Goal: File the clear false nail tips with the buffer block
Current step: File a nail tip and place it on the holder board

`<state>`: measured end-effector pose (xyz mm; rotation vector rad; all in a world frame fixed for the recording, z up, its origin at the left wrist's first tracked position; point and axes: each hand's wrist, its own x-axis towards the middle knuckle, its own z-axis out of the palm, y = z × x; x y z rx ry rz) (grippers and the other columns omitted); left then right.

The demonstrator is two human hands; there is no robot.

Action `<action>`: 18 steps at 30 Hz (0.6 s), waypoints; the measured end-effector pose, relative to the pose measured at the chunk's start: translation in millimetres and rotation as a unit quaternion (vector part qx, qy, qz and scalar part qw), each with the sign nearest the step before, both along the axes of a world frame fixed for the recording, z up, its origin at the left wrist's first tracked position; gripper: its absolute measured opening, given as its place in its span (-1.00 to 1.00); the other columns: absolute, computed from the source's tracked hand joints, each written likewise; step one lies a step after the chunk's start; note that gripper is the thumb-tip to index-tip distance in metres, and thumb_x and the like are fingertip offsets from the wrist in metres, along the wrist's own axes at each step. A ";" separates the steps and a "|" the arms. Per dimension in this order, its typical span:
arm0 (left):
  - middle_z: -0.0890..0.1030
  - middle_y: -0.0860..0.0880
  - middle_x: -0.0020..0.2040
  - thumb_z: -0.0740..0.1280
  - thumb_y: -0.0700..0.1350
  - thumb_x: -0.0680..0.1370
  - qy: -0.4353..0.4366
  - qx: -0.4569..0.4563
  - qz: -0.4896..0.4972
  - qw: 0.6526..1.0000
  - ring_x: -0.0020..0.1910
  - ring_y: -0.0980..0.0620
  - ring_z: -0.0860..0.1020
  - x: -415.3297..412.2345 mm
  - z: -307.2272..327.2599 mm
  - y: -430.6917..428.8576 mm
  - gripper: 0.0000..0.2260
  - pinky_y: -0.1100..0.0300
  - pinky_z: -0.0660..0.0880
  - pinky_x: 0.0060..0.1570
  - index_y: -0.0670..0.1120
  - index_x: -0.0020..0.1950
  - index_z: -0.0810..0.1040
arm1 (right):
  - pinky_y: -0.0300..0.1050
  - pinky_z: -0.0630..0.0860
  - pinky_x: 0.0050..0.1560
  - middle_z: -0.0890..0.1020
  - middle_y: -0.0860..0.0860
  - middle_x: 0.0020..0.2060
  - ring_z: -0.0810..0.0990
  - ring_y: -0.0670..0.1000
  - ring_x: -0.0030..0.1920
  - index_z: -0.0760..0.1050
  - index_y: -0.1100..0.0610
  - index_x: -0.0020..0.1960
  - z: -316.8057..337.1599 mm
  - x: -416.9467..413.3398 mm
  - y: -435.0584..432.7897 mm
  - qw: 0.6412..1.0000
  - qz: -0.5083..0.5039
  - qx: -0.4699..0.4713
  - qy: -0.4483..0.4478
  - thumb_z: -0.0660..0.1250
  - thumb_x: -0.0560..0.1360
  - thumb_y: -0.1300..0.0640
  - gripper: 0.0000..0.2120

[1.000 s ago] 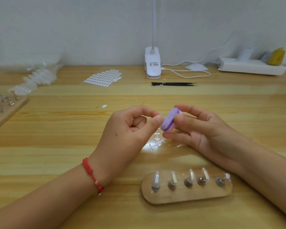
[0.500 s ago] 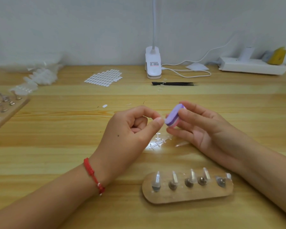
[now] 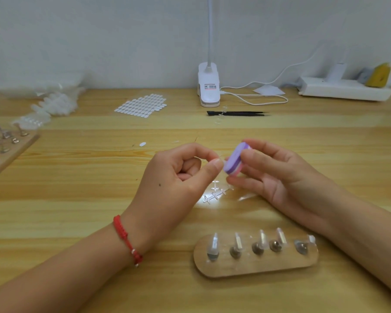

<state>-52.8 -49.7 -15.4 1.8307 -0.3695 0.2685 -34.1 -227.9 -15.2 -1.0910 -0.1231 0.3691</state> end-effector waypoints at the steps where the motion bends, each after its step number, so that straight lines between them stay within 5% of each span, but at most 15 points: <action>1: 0.15 0.11 -0.52 0.38 -0.18 0.50 -0.001 -0.002 0.003 1.000 -0.53 0.16 0.12 0.4 0.3 -0.2 -0.89 0.43 0.15 -0.49 -0.09 -0.24 0.59 | -0.11 0.63 -0.25 0.67 0.16 -0.21 0.70 0.09 -0.24 0.64 0.17 -0.12 1.1 -1.1 1.5 1.000 0.013 -0.024 -0.014 0.47 0.22 0.28 -0.77; 18: 0.16 0.10 -0.53 0.37 -0.20 0.50 0.027 -0.011 -0.009 1.000 -0.56 0.17 0.12 -0.9 1.5 -1.7 -0.89 0.45 0.14 -0.51 -0.11 -0.23 0.58 | -0.10 0.64 -0.23 0.67 0.17 -0.21 0.70 0.09 -0.23 0.63 0.20 -0.09 2.3 -0.7 0.3 0.999 0.029 -0.021 0.000 0.48 0.27 0.32 -0.78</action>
